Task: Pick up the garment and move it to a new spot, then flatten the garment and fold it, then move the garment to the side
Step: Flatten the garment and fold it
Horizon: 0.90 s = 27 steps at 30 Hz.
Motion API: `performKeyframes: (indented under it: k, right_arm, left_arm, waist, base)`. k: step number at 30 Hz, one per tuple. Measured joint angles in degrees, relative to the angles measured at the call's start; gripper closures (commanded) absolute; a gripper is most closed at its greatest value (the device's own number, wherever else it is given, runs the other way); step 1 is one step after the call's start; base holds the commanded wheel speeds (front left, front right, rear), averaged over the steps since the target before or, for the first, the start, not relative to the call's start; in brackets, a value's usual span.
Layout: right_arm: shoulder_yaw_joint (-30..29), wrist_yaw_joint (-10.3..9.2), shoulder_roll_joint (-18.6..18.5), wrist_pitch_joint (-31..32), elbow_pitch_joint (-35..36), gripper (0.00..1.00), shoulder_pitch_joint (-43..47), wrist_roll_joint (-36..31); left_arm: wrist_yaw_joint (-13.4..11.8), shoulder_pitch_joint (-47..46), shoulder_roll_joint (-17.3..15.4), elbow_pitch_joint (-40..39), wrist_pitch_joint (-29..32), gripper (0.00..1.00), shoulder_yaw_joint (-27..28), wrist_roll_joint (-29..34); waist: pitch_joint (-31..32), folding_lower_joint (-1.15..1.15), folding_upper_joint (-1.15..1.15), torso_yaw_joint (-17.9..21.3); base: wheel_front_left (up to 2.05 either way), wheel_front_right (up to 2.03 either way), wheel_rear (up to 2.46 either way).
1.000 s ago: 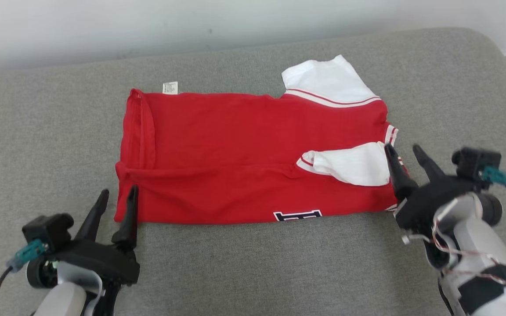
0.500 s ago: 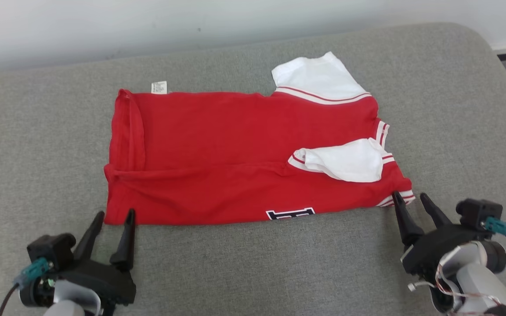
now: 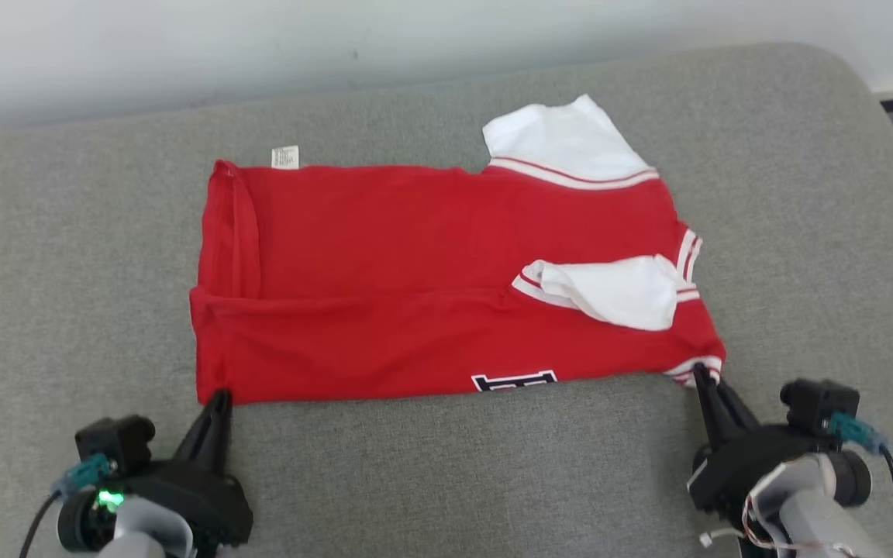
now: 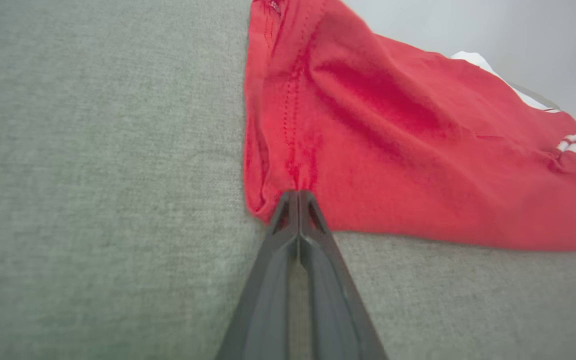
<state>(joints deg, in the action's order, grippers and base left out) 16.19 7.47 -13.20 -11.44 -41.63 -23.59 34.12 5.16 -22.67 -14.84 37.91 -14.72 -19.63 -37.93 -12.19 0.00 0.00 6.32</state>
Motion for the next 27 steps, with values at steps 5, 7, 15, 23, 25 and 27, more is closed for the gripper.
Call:
performKeyframes:
  k: [5,7,15,23,25,27]
  right_arm:
    - [1.26,0.0,-1.62,-1.58,2.37,1.0,3.3,1.19]
    - [1.87,0.0,-2.59,-1.76,4.0,1.0,5.31,1.77]
    - [1.78,0.0,-6.61,-0.85,11.87,1.0,17.39,3.19]
    - [-3.7,0.0,-7.03,2.94,18.6,0.0,26.78,1.26]
    - [-5.34,0.0,-6.46,3.14,20.27,0.0,27.86,-0.04]
    - [-6.89,0.0,-5.87,3.07,22.53,0.0,28.36,-2.01]
  left_arm:
    - [0.48,3.36,0.66,-0.29,-0.25,1.0,1.49,-0.42]
    - [0.47,5.6,0.93,-2.26,-0.26,1.0,2.77,-0.37]
    - [-0.86,17.54,2.38,-11.0,-0.34,1.0,6.13,0.74]
    - [-1.75,23.98,3.8,-14.61,-0.34,0.76,4.98,1.63]
    - [-2.14,24.26,4.16,-15.68,-0.33,0.0,5.35,2.13]
    - [-2.32,24.3,4.33,-17.34,-0.33,0.0,6.14,2.82]
  waist:
    - [2.6,0.0,0.0,-0.18]
    - [3.7,0.0,0.0,-0.35]
    - [7.14,-0.01,0.0,-2.77]
    - [9.34,-0.01,-0.01,-5.35]
    - [9.95,-0.01,0.0,-5.66]
    - [10.56,-0.01,0.0,-5.84]
  base:
    - [0.0,0.0,0.0]
    - [0.0,0.0,0.0]
    - [0.0,0.0,0.0]
    - [0.0,0.0,0.0]
    - [0.0,0.0,0.0]
    - [0.0,0.0,0.0]
